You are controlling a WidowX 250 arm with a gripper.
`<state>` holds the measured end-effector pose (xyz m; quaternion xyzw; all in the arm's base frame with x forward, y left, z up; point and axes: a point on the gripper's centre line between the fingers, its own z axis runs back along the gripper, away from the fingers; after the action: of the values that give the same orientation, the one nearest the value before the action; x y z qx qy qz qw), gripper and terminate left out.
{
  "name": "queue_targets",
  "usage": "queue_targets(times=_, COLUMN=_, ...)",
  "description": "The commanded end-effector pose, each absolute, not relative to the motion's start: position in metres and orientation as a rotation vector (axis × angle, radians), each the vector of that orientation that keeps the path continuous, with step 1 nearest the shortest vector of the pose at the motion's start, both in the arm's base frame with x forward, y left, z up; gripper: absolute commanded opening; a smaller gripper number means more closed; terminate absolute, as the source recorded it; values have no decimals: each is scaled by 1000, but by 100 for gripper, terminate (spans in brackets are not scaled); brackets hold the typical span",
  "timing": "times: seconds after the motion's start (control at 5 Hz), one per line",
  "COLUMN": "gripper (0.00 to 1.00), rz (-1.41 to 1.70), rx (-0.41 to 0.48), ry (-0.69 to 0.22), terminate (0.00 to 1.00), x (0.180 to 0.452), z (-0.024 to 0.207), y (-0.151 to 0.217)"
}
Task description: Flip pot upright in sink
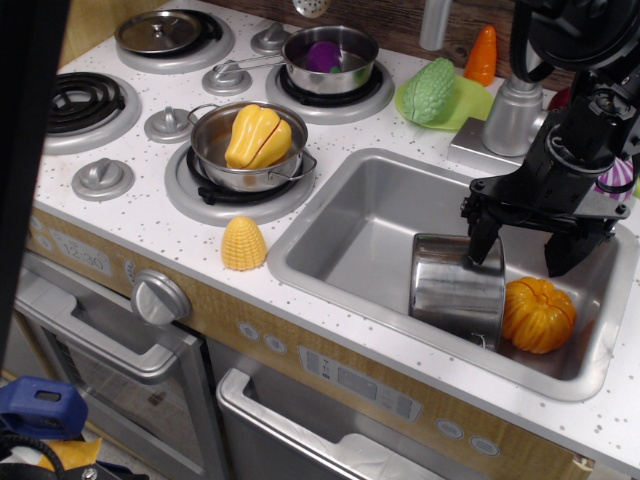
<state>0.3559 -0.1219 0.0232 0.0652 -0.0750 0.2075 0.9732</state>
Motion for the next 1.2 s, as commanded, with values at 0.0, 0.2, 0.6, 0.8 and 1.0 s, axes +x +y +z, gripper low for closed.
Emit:
queue_targets(times=0.0, gripper=100, rz=419, rx=132, ry=-151, terminate=0, x=356, z=23, y=-122)
queue_targets(times=0.2, gripper=100, rz=386, rx=218, ry=-164, terminate=0, x=356, z=22, y=-124)
queue_targets(times=0.6, gripper=100, rz=319, rx=431, ry=-161, terminate=0, x=357, z=26, y=-123)
queue_targets(times=0.8, gripper=100, rz=303, rx=457, ry=-169, terminate=0, x=356, z=24, y=-116)
queue_targets(times=1.0, gripper=100, rz=292, rx=443, ry=-170, terminate=0, x=357, z=26, y=-105)
